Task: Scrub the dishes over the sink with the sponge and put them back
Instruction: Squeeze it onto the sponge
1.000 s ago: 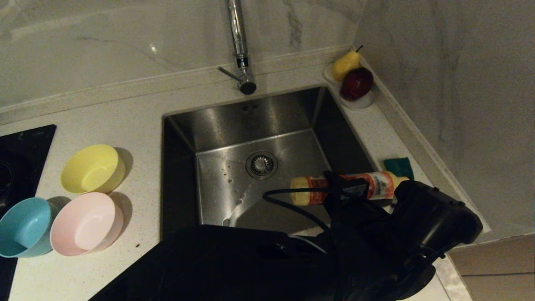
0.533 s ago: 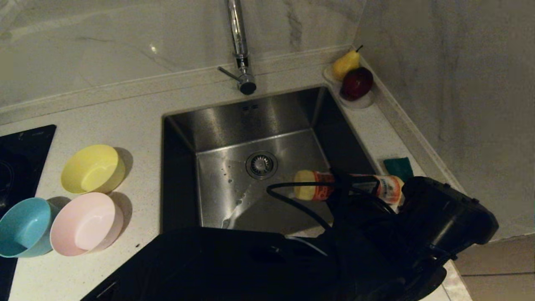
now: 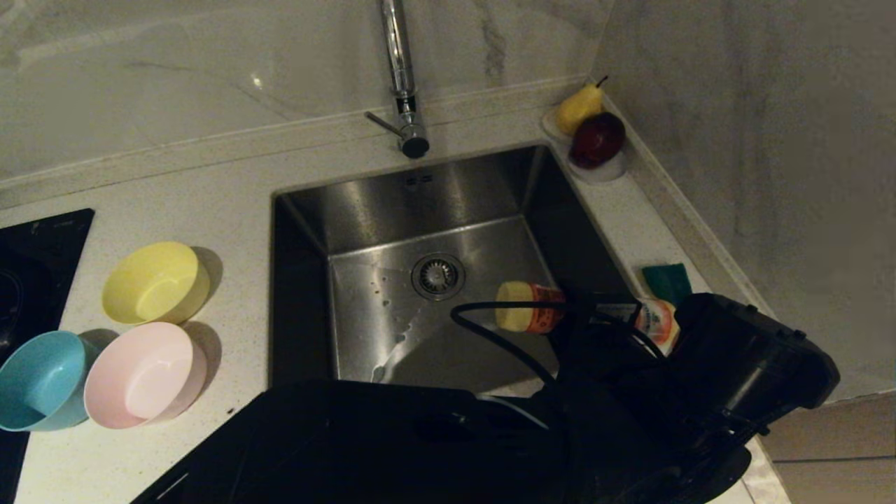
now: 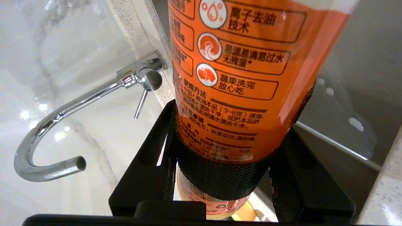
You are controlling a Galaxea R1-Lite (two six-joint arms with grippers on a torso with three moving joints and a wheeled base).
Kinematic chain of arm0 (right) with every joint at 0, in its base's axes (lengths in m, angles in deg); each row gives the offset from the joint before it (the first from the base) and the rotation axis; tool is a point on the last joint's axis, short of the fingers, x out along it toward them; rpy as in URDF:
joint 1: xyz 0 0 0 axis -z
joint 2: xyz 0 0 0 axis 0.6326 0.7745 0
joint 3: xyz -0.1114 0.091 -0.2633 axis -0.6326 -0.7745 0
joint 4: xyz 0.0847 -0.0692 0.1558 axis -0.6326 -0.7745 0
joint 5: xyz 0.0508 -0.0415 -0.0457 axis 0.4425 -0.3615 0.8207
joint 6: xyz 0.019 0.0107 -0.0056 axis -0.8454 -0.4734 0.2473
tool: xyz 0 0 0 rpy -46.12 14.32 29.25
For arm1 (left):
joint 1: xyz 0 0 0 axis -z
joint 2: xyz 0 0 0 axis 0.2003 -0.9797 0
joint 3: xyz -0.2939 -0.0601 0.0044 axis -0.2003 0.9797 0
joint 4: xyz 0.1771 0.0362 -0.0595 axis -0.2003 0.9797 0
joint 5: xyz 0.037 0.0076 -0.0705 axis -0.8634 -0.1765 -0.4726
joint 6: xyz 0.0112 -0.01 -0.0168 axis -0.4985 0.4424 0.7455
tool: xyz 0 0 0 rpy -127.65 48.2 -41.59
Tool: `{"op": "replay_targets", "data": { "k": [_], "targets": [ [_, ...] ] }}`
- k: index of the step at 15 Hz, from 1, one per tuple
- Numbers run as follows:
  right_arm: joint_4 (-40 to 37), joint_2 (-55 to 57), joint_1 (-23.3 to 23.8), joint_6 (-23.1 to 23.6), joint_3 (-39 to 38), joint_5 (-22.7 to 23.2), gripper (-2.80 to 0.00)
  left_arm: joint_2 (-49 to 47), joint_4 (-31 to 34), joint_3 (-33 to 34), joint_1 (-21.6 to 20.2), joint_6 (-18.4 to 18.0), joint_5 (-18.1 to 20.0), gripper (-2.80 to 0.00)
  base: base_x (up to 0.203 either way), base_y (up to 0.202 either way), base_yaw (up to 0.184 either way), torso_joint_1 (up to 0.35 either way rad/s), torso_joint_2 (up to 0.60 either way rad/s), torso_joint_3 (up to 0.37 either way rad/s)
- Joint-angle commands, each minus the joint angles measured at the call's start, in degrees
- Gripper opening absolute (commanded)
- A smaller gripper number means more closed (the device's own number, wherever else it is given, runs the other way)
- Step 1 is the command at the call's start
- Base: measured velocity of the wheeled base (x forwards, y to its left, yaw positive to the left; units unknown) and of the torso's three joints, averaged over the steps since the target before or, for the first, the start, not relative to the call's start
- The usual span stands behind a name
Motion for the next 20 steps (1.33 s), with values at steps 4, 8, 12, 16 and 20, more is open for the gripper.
{"op": "replay_targets", "data": {
  "k": [4,8,12,16,20],
  "targets": [
    [0.0,-0.1,0.0,0.1,0.0,0.0,-2.80,-0.2,-0.1,0.0,0.0,-1.3,-0.5,-2.80,0.000,0.000,0.000,0.000,0.00,0.000],
    [0.0,-0.1,0.0,0.1,0.0,0.0,-2.80,-0.9,-0.8,0.0,0.0,-1.4,-0.6,-2.80,0.000,0.000,0.000,0.000,0.00,0.000],
    [0.0,-0.1,0.0,0.1,0.0,0.0,-2.80,-1.2,-6.0,-0.1,-0.3,-1.4,-0.7,-2.80,0.000,0.000,0.000,0.000,0.00,0.000],
    [0.0,-0.1,0.0,0.1,0.0,0.0,-2.80,-1.1,-10.9,0.0,-0.7,-1.4,-1.0,-2.80,0.000,0.000,0.000,0.000,0.00,0.000],
    [0.0,-0.1,0.0,0.1,0.0,0.0,-2.80,-2.5,-12.1,0.0,-1.0,-1.4,-1.0,-2.80,0.000,0.000,0.000,0.000,0.00,0.000]
  ]
}}
